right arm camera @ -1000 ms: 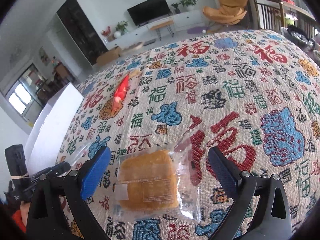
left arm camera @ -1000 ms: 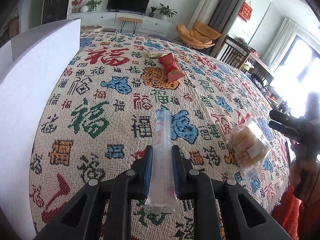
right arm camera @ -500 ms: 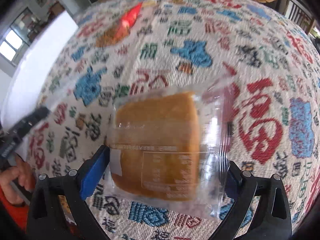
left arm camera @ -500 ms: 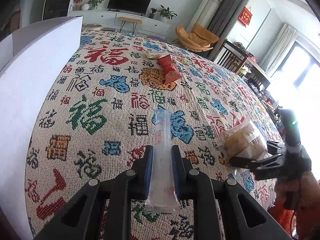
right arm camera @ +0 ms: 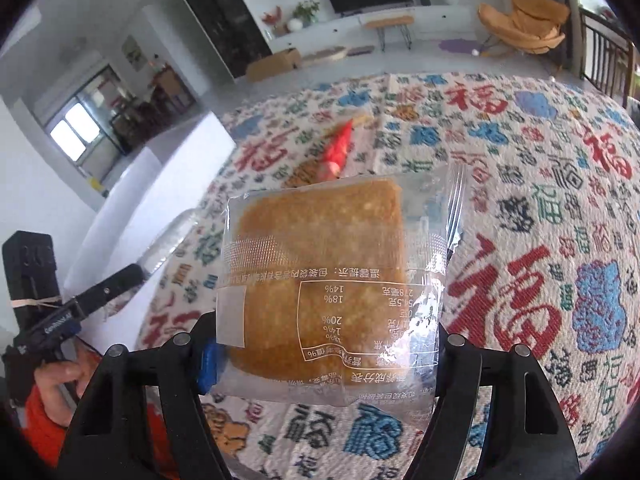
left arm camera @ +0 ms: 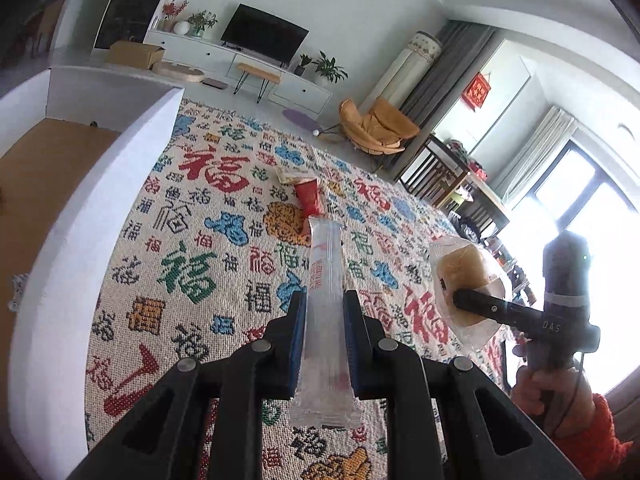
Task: Organize snacks
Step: 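Carry both snacks over the box and open both tools to drop them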
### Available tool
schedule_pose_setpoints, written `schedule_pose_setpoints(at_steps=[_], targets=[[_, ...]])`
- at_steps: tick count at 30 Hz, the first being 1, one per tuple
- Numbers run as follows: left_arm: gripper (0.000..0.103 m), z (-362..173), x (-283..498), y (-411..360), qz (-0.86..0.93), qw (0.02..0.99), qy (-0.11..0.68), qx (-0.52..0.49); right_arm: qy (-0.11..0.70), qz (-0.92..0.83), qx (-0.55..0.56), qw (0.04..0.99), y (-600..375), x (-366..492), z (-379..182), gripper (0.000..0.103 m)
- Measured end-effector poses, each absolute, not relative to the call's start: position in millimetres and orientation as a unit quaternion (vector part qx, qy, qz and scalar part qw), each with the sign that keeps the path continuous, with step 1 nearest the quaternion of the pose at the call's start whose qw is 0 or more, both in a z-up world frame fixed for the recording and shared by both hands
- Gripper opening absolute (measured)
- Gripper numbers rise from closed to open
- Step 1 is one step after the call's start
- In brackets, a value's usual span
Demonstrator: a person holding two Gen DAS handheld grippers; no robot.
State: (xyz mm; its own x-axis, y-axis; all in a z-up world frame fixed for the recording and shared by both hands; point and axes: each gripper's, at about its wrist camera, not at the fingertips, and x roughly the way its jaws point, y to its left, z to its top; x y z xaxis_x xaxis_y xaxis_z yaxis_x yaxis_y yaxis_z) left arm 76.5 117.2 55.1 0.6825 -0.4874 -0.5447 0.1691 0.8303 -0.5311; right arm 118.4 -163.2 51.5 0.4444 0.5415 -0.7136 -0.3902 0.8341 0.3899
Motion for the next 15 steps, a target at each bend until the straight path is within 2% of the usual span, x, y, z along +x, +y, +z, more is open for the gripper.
schedule_pose_setpoints(at_steps=[7,12,14,15], targets=[[0.018,121,36,207,-0.13,0.919,0.277,-0.25,0.412,0.388,0.056,0.822,-59,112,119,0.076],[0.018,133,10,293,-0.009,0.937,0.259,-0.235,0.388,0.475,0.026,0.789,52,102,161,0.076],[0.028,129,0,322,0.054,0.936,0.263,-0.226,0.384,0.493,0.006,0.78,99,97,168,0.079],[0.051,124,-3,335,0.081,0.934,0.269,-0.223,0.392,0.491,-0.01,0.778,126,96,167,0.083]])
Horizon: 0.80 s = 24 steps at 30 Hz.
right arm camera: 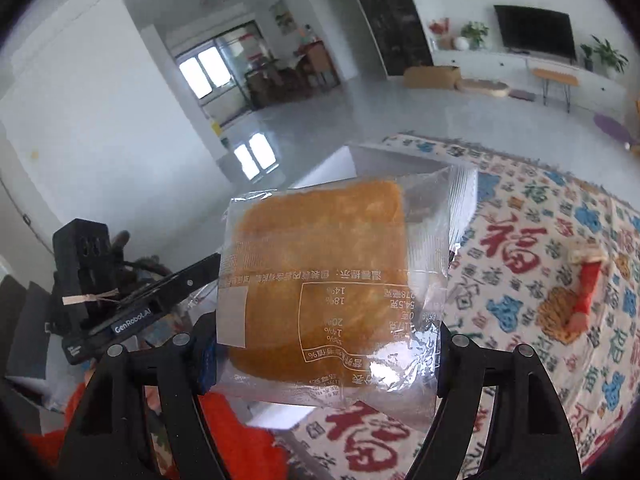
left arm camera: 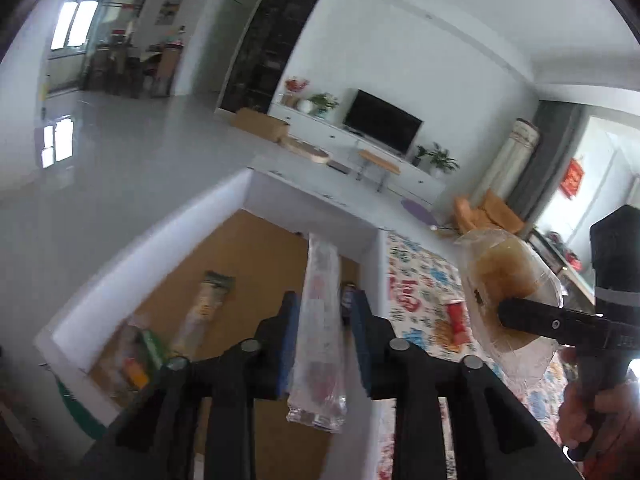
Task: Organize snacks
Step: 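Carry both snacks over the box and open both tools to drop them, then return both tools to the blanket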
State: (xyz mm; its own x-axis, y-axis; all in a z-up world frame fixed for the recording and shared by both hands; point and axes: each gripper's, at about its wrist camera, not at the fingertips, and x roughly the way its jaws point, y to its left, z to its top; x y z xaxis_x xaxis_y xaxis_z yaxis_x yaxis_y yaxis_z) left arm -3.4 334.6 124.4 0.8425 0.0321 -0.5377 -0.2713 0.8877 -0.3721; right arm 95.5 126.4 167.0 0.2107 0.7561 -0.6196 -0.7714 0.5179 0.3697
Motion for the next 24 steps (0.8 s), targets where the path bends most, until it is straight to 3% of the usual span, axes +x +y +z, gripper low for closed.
schedule_pose_setpoints(at_steps=[1,2,5,13,17,20,24], targets=[[0.08,119,-6,346,0.105,0.93,0.274,-0.223,0.401,0.488,-0.022,0.775,148,94,163,0.086],[0.087,115,-9,355,0.121,0.927,0.275,-0.226,0.414,0.489,-0.036,0.767,168,94,157,0.088],[0.089,102,-17,370,0.14,0.922,0.275,-0.233,0.437,0.5,-0.055,0.746,196,90,143,0.088],[0.089,87,-8,342,0.111,0.925,0.28,-0.231,0.365,0.458,-0.079,0.807,164,84,140,0.088],[0.091,94,8,289,0.052,0.935,0.289,-0.197,0.36,0.367,-0.131,0.848,113,100,89,0.088],[0.091,96,22,235,-0.013,0.937,0.301,-0.176,0.406,0.27,-0.166,0.857,53,120,21,0.088],[0.098,84,45,163,-0.093,0.927,0.328,-0.155,0.434,0.17,-0.143,0.873,-50,134,-26,0.088]])
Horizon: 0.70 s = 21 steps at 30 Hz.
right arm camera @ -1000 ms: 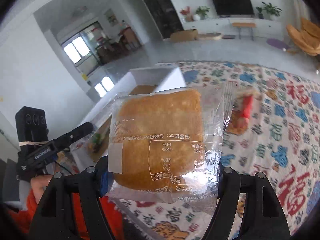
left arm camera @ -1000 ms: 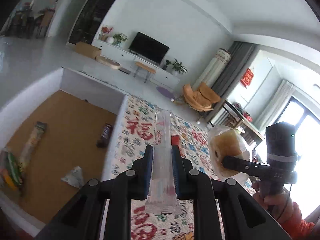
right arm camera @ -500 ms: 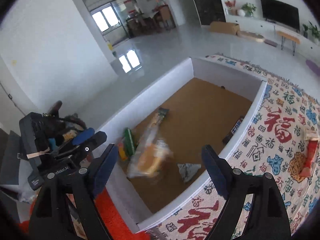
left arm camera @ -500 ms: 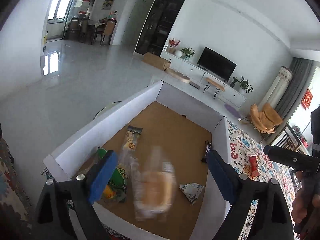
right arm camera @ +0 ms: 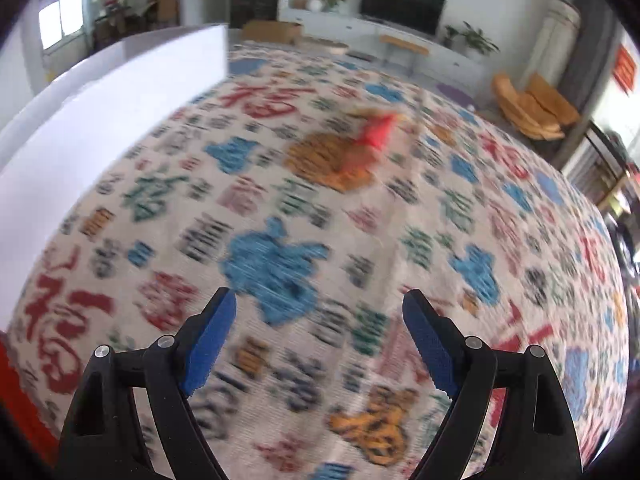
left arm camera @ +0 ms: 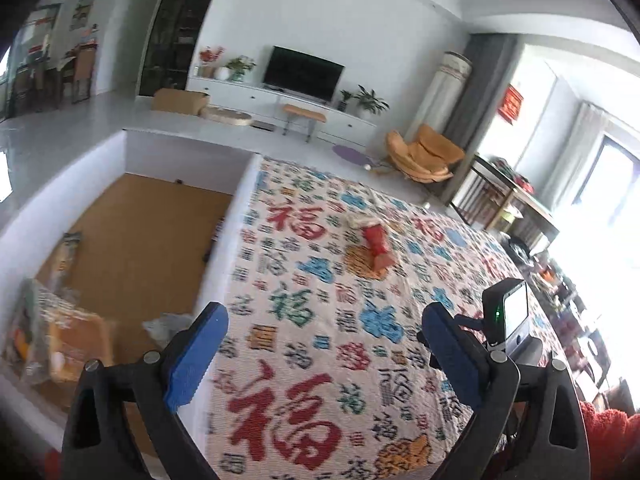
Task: Organize snacks
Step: 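Return both tools to the blanket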
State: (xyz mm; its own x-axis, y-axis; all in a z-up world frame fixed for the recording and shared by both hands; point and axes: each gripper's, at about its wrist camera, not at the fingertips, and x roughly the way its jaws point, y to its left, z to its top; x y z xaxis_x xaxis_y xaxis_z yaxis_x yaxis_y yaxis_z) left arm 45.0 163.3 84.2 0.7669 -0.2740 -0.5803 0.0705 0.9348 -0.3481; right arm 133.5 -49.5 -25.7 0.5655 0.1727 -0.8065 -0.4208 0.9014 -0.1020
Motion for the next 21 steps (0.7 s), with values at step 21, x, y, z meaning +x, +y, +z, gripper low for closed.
schedule_pose_setpoints(at_steps=[21], targets=[[0.099,-61,162,30,-0.073,0.895,0.438,-0.036,0.444,0.033,0.0,0.895,-263,156,-62,0.09]])
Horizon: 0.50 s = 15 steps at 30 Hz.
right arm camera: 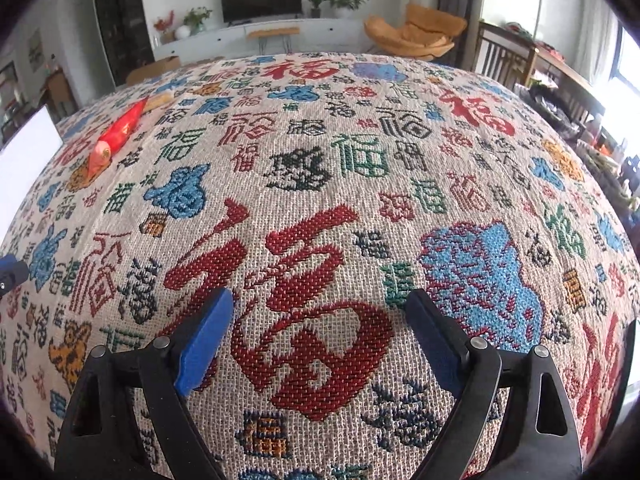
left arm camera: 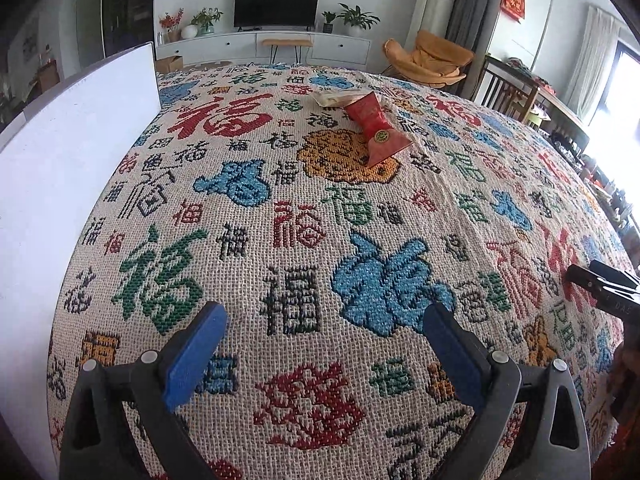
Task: Organize snacks
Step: 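Return both tools to the blanket, then grasp the red packet with the left tool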
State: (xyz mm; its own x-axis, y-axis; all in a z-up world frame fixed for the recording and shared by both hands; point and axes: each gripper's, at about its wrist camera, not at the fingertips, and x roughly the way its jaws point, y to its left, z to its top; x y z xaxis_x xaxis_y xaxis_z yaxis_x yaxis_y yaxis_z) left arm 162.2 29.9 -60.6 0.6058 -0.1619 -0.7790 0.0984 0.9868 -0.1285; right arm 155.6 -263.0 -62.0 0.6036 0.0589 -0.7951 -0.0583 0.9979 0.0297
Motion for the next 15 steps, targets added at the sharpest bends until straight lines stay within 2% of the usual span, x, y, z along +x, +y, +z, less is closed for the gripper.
schedule_pose_setpoints(at_steps=[6,15], targets=[[0.103,-65,166,12,-0.052,0.889,0.455,0.02,0.444,0.033,0.0,0.895,-264,156,-62,0.091],[0.103,-65,165,13,-0.053,0.889,0.455,0.018,0.444,0.033,0.001,0.895,-263,154,-63,0.091]])
